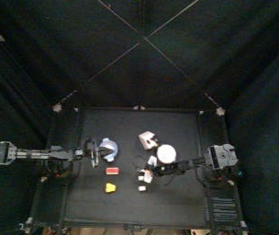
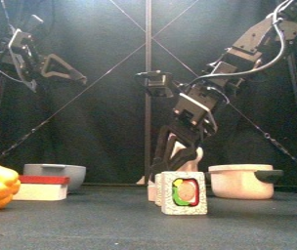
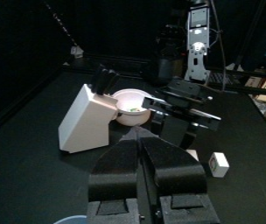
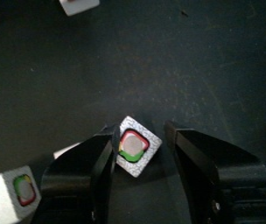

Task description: Grab sushi piece from table

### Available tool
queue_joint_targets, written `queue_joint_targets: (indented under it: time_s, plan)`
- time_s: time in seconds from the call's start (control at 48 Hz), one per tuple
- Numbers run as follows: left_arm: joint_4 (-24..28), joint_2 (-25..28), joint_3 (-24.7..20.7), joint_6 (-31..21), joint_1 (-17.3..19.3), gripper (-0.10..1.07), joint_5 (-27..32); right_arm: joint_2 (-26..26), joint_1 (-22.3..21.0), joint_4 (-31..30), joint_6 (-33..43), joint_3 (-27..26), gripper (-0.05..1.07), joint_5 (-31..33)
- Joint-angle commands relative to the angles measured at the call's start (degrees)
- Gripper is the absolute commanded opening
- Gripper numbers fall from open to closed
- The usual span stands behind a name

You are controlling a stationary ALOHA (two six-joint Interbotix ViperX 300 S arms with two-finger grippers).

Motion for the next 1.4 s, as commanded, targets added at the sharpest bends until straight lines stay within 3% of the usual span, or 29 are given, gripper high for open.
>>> queue_joint_targets:
  time_s: [0.0,0.271,0.688,1.375]
  plan:
    - [0.0,0.0,-0.7,0.0,0.2,0.35,-0.5,-2.1,-0.4,4.1,-0.2,-2.3,0.83,2.2]
    - [0.1,0.0,-0.7,0.0,0.1,0.35,-0.5,-2.1,0.1,8.0,-0.3,-4.4,0.98,11.9]
    - [0.0,0.0,-0.7,0.0,0.1,0.35,-0.5,-1.3,0.2,15.0,-0.3,-4.6,1.0,12.2]
    - [0.1,0.0,-0.7,0.0,0.1,0.35,-0.5,2.6,0.7,16.4,-0.3,-6.2,1.0,12.2]
